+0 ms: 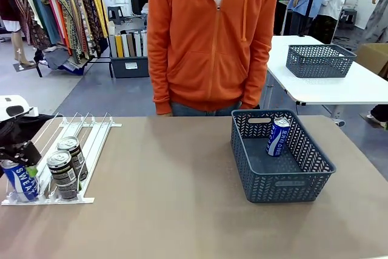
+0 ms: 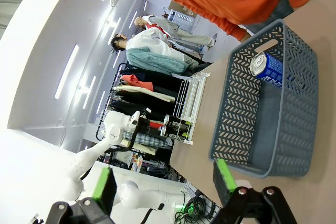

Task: Retrieve and store the cans from the dispenser.
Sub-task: Pick up the last remaining can from one row of the Automatic Can Dispenser and place it in the middle of the table.

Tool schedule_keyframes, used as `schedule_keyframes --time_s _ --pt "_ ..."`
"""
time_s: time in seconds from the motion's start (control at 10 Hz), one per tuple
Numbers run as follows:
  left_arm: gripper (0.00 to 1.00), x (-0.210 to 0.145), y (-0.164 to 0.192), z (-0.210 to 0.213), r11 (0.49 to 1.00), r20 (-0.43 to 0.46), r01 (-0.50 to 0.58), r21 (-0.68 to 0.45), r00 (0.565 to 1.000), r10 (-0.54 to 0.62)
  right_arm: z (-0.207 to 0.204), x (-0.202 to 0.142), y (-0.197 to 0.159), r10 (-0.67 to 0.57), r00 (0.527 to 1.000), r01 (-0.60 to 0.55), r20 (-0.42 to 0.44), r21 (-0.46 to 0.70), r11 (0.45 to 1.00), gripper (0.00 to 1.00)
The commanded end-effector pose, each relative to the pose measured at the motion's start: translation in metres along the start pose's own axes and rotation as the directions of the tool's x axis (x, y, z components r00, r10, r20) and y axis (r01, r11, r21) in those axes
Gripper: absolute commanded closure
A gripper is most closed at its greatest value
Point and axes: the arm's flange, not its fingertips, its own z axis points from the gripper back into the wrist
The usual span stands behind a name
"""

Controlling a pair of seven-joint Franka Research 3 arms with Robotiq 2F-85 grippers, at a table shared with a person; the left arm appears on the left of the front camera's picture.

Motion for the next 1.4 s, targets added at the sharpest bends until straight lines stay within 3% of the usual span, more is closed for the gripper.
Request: schedule_keyframes --time_s 0.0,0.1,0.2,0.3,0.6,0.9,1.0,1.3 --pt "0.0 -0.003 -0.002 -0.001 1.0 0.027 -0.023 -0.016 0.999 0.024 0.0 0.002 0.002 0.013 1.0 -0.013 0.003 0.006 1.0 0.0" --pt "0.15 -0.002 -0.002 -0.003 1.0 0.036 -0.023 -0.01 0.999 0.023 0.0 0.002 0.002 0.013 1.0 -0.013 0.003 0.006 1.0 0.0" --pt "0.75 -0.003 -0.002 -0.002 1.0 0.04 -0.019 -0.008 0.999 0.019 0.0 0.002 0.002 0.013 1.0 -0.013 0.003 0.006 1.0 0.0" --pt "1.0 -0.001 -0.002 -0.003 1.0 0.055 -0.019 -0.012 0.998 0.019 0.0 0.002 0.002 0.013 1.0 -0.013 0.003 0.006 1.0 0.0" --pt "1.0 0.0 -0.002 -0.006 0.999 0.04 -0.034 -0.021 0.999 0.035 0.0 0.002 0.002 0.013 1.0 -0.013 0.003 0.006 1.0 0.0" --pt "1.0 -0.011 -0.004 0.019 1.0 0.095 -0.011 -0.022 0.995 0.013 0.0 0.002 0.002 0.013 1.0 -0.013 0.003 0.006 1.0 0.0" --pt "1.0 -0.023 -0.007 0.051 1.0 0.156 0.0 -0.023 0.988 0.003 0.0 0.002 0.002 0.013 1.0 -0.013 0.003 0.006 1.0 0.0" --pt "1.0 -0.078 -0.017 0.168 0.986 0.317 0.164 0.01 0.935 -0.159 0.0 0.002 0.002 0.013 1.0 -0.013 0.003 0.006 1.0 0.0"
